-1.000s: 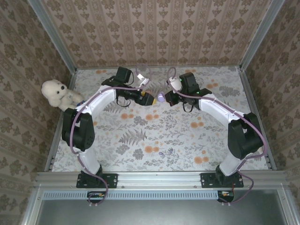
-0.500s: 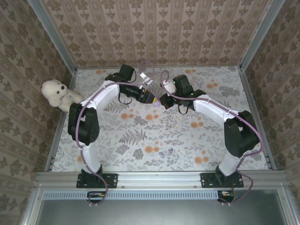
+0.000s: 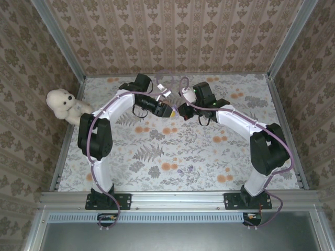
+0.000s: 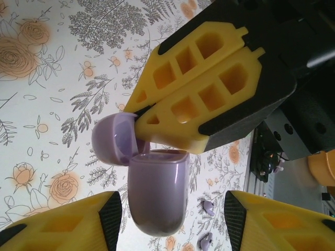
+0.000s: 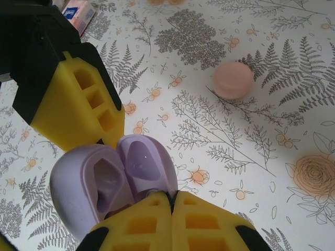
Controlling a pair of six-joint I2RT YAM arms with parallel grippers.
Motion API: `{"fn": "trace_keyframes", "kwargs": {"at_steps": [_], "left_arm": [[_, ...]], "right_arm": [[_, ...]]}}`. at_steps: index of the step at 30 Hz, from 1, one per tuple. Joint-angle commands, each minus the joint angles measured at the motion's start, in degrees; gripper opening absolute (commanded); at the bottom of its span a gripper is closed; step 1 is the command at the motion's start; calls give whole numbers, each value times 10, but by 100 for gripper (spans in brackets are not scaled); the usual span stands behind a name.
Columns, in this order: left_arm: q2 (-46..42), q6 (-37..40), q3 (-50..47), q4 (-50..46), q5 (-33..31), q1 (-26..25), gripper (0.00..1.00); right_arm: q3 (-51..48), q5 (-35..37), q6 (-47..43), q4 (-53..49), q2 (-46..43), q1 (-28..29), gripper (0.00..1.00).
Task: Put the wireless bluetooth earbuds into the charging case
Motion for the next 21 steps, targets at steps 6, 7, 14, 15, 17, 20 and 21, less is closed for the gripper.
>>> {"fn": "trace_keyframes", "kwargs": {"at_steps": [6, 7, 14, 15, 17, 20, 21], "left_arm": [[15, 13, 20, -6, 27, 5, 54], [15, 14, 20, -6, 28, 3, 54], [17, 11, 20, -1, 29, 2, 48], [18, 9, 20, 0, 29, 2, 47], [19, 8, 21, 2, 29, 1, 44], [20, 8, 20, 4, 29, 0, 41], [19, 7, 21, 4, 29, -1, 39]], "right_arm": [[17, -18, -11, 3, 8, 3, 0], [17, -19, -11, 2, 8, 3, 0], [19, -23, -9, 4, 10, 4, 0], [19, -23, -8, 4, 10, 4, 0], [19, -23, -8, 4, 11, 5, 0], [18, -23, -8, 5, 11, 5, 0], [18, -23, -7, 5, 11, 6, 0]]}}
